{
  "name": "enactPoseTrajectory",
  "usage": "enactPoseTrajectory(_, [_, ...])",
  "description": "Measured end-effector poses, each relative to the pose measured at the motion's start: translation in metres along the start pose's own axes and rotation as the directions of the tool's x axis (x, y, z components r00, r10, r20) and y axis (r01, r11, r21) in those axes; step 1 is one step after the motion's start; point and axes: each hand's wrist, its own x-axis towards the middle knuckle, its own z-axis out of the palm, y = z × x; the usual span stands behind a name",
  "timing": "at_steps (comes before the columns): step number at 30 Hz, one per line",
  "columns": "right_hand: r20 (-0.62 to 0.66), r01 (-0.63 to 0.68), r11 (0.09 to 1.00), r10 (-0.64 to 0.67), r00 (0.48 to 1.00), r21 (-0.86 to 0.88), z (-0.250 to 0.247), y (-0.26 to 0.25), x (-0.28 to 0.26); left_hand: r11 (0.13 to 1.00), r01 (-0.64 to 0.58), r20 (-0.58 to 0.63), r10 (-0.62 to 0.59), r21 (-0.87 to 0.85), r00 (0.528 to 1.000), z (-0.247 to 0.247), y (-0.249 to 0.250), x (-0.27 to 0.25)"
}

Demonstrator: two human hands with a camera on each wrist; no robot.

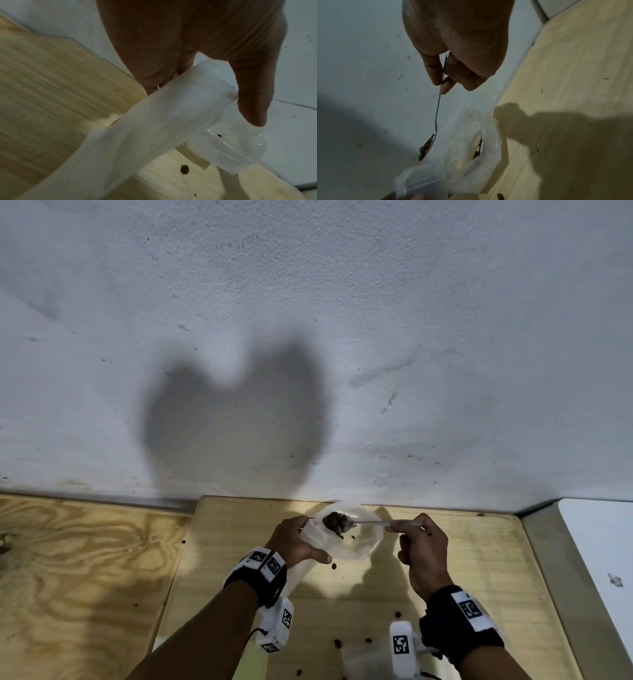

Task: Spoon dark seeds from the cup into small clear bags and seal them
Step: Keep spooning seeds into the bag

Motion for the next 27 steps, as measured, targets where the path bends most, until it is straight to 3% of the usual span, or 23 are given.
enactPoseTrajectory(3, [0.082,0.136,0.984,-0.127,0.988,-0.115,0.007,0.0,0.0,1.0,-0.001,-0.009,0.001,-0.017,1.0,-0.002,0.0,0.001])
enactPoseTrajectory(6, [0.242,0.332,0.903,-0.269,0.932,-0.274,0.014,-0.003,-0.004,0.999,0.0,-0.001,0.0,-0.045,1.0,-0.004,0.002,0.002])
enactPoseTrajectory(11, [0.37,0.446,0.829,-0.319,0.873,-0.338,0.016,-0.008,-0.011,0.996,-0.001,0.019,0.003,-0.093,1.0,-0.006,0.006,0.0])
enactPoseTrajectory(13, [0.29,0.453,0.837,-0.371,0.882,-0.308,0.01,-0.007,-0.008,0.996,-0.014,0.008,0.015,-0.089,1.0,-0.006,0.006,0.0])
enactPoseTrajectory(17, [-0.039,0.405,0.868,-0.433,0.901,-0.288,-0.008,0.002,0.003,0.995,0.006,-0.021,-0.008,-0.104,1.0,-0.004,0.004,0.001])
enactPoseTrajectory(20, [-0.093,0.366,0.847,-0.43,0.898,-0.385,-0.01,0.016,0.0,0.996,0.012,-0.038,-0.016,-0.091,0.999,-0.002,0.003,0.003])
enactPoseTrajectory(24, [-0.157,0.195,0.863,-0.297,0.942,-0.467,-0.004,0.036,0.006,0.993,0.007,-0.015,-0.009,-0.117,1.0,0.001,0.006,0.003])
enactPoseTrajectory(27, [-0.245,0.022,0.921,-0.126,0.961,-0.39,-0.002,0.049,0.016,0.992,-0.001,0.013,0.002,-0.123,1.0,0.002,0.007,0.002])
